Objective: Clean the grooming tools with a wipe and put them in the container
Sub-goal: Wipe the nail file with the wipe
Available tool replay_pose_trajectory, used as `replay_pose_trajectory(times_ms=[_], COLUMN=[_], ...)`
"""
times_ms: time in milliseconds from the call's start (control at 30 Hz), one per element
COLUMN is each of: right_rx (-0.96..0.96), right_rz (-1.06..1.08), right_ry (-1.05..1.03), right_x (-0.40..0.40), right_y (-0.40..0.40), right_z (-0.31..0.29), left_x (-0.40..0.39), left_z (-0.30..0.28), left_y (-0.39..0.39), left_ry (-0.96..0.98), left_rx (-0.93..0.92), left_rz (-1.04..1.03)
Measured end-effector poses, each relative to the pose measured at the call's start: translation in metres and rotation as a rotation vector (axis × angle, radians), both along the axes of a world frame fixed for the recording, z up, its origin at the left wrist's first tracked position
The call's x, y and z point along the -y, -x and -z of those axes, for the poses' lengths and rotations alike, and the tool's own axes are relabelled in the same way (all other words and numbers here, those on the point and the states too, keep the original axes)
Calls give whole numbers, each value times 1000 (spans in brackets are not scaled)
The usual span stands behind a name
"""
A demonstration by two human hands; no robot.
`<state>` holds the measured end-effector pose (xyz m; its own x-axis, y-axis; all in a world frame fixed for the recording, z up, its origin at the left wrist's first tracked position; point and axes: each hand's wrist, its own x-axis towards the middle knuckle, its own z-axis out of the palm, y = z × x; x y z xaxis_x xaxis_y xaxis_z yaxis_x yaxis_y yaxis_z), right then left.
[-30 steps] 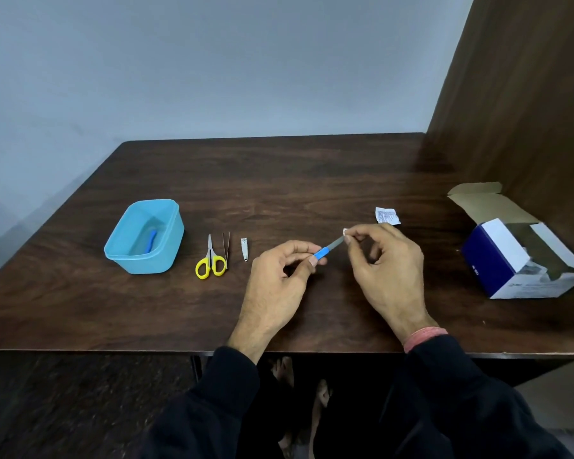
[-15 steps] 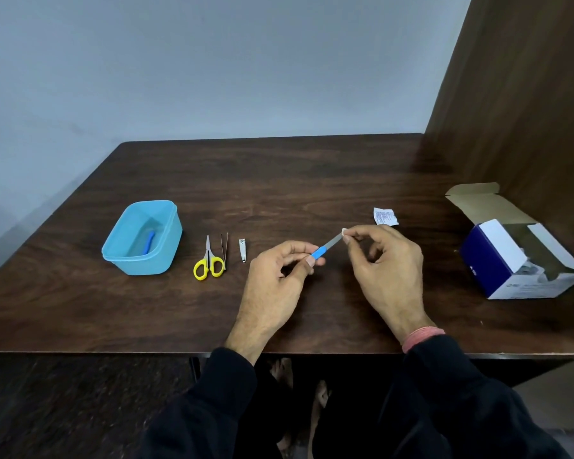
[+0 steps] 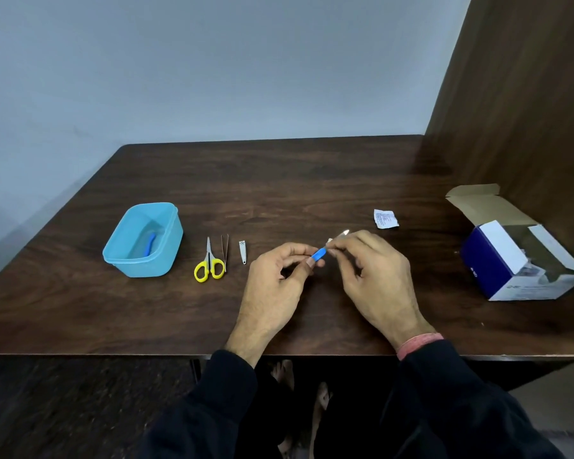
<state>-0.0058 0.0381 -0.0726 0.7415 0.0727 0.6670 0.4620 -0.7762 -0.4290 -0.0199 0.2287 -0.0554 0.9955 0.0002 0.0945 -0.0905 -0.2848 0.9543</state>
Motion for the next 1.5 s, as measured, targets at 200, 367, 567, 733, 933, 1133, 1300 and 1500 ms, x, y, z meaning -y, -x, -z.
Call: replay_pose_trajectory(times_ms=[200, 367, 567, 733, 933, 1133, 1300, 1500], right_rx=[-27, -26, -6, 19, 26, 37, -18, -27], right_rz=[-83, -137, -135, -116, -172, -75, -121, -118], right_ry=[30, -19, -108, -111, 33, -7, -45, -165], right_x=[0, 2, 4, 3, 2, 4, 3, 5], right_y=[0, 0, -2, 2, 4, 1, -1, -2], right_z=[0, -2, -2, -3, 0, -1, 0, -2], left_x=[-1, -2, -4, -4, -5, -3, -3, -3], left_z=[6, 11, 13, 11, 11, 12, 14, 12], left_y=[-3, -6, -8, -8, -7, -7, -9, -8], left_ry=[39, 83, 136, 118, 11, 20, 41, 32], left_rx=[26, 50, 33, 38, 66, 55, 43, 42], left_rz=[1, 9, 20, 30, 81, 103, 105, 104])
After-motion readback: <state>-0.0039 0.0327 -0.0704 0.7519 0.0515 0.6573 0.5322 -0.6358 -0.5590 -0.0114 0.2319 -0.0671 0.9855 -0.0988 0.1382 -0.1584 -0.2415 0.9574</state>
